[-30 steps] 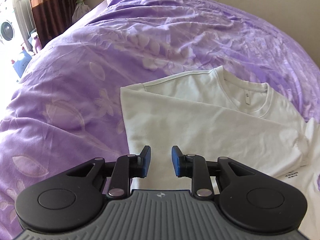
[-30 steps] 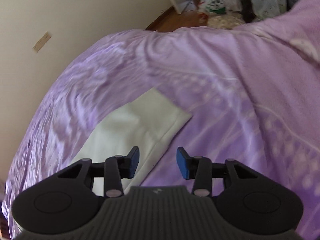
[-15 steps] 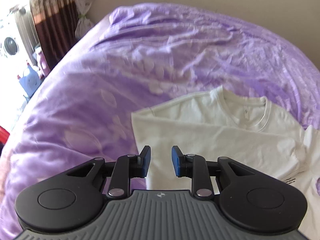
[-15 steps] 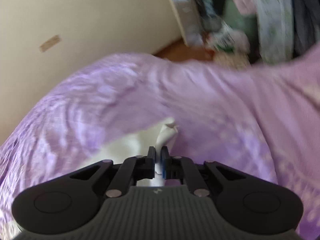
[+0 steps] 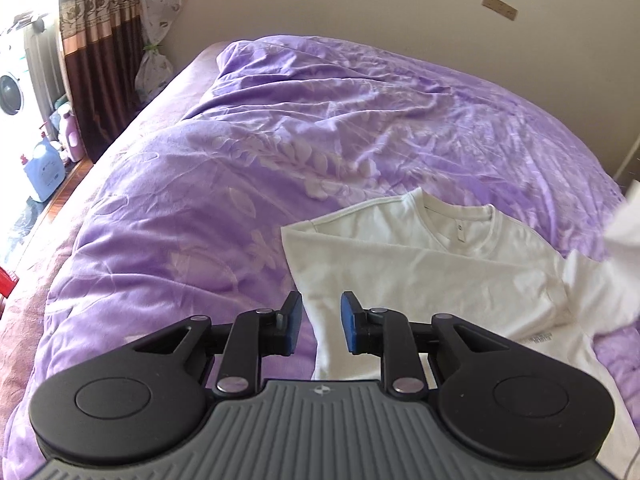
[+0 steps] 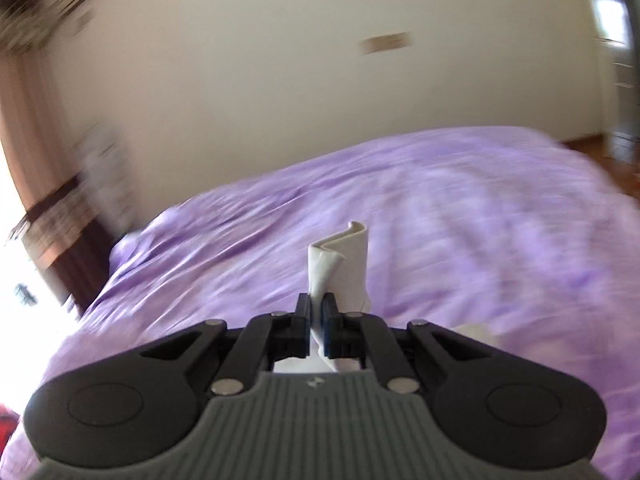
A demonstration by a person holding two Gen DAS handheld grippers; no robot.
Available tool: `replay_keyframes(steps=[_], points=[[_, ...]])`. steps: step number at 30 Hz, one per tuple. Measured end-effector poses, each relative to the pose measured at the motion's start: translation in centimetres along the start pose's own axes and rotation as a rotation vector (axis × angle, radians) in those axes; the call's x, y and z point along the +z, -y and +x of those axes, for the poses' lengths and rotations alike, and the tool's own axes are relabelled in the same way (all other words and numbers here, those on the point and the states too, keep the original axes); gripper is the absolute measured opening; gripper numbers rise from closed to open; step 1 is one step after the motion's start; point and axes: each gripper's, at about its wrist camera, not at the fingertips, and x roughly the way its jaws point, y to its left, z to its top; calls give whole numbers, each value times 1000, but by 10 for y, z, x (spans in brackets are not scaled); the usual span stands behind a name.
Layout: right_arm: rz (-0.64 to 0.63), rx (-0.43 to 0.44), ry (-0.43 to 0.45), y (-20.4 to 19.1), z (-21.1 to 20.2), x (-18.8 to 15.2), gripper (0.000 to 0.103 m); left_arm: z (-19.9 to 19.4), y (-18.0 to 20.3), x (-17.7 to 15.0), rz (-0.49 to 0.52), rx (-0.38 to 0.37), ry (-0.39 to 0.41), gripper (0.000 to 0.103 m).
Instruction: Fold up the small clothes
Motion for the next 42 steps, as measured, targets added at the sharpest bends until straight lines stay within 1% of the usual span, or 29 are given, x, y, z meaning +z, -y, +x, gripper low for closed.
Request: replay_keyframes(steps=[3,5,9,11,14,16,17,19,21,22,24,26,28,29,31,32,35,37,38,41,42], points=[[-114,90,-84,-71,30,-28,0,-6,-3,-10,4,-25,-2,27],[-189,117,-153,-111,50,-57,0,-6,-5,-17,6,-42,-9,27],[-269,160,-308,-166,91,-130,0,3,-7,-29,16,-75,-35,27],[-296,169,-374,-178,106,-164,0,8,-6,-35,23,-95,-52,27],[-328,178,-447,-187,118,-203,1,20,0,-43,32,-140,-86,27],[-300,194,-493,-185,126,-214,10,28,5,-48,36,-170,-102,27],[-279,208,-509,-182,126,-218,12,32,8,-50,38,-182,-108,27],[-247,238,-530,-180,127,-219,27,42,16,-53,40,-204,-122,28],[-236,258,-530,-181,125,-214,31,50,23,-55,38,-232,-135,31],[-240,259,-529,-180,123,-211,34,55,28,-56,37,-246,-141,32],[-241,256,-513,-177,113,-202,38,64,37,-57,34,-273,-149,34],[-240,247,-499,-168,106,-191,38,74,46,-56,23,-306,-156,38],[-253,206,-479,-155,102,-181,39,88,55,-55,3,-342,-168,45],[-261,178,-468,-147,100,-176,39,96,58,-55,-16,-362,-175,47],[-258,134,-449,-125,96,-167,39,114,64,-54,-70,-406,-189,56],[-247,114,-440,-112,94,-163,39,123,65,-53,-101,-421,-201,57],[-221,61,-412,-75,83,-151,40,152,66,-52,-189,-447,-234,57],[-207,28,-404,-51,75,-146,47,168,66,-53,-238,-453,-244,57],[-203,9,-409,-40,72,-144,48,177,66,-54,-258,-450,-251,57],[-187,-37,-415,-10,61,-139,49,194,64,-58,-303,-453,-262,56],[-181,-45,-413,-1,57,-138,49,197,65,-58,-311,-456,-260,47]])
